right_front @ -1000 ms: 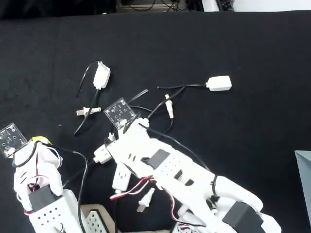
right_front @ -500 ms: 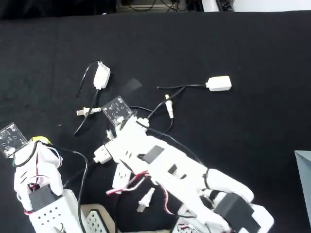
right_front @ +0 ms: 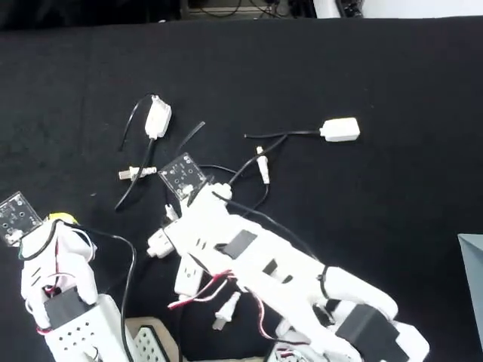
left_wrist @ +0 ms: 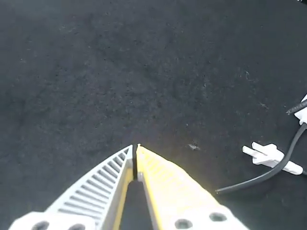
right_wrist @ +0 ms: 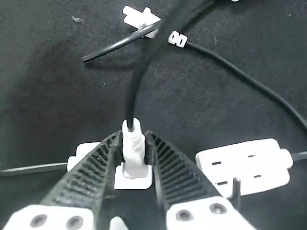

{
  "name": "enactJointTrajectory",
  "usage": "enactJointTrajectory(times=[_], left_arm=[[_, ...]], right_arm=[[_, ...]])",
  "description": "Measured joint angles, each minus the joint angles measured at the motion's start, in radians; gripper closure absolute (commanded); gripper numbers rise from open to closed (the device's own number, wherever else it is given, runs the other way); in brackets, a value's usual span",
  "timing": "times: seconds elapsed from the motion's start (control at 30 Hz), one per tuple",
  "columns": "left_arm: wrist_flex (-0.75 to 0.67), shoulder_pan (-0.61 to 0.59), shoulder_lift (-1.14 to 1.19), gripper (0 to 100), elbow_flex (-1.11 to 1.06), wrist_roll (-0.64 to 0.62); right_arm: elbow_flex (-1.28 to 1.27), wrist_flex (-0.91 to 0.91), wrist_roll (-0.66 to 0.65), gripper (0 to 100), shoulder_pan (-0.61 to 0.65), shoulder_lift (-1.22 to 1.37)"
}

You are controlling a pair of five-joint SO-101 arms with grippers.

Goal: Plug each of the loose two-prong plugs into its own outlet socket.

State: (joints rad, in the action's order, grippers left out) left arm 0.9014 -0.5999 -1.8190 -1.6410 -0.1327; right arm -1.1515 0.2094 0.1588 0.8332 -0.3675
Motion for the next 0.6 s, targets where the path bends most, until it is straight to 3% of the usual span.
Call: enactJointTrajectory(times=[0.33, 0.6], left_arm=[[0.0, 0.0, 0.0, 97, 0.0, 0.0], [0.0, 0.0, 0.0, 97, 0.0, 0.0]], right_arm=[[-0.014, 0.0, 0.089, 98.6, 0.003, -0.011], [-0.018, -0.057, -0.081, 98.6, -0.083, -0.009]])
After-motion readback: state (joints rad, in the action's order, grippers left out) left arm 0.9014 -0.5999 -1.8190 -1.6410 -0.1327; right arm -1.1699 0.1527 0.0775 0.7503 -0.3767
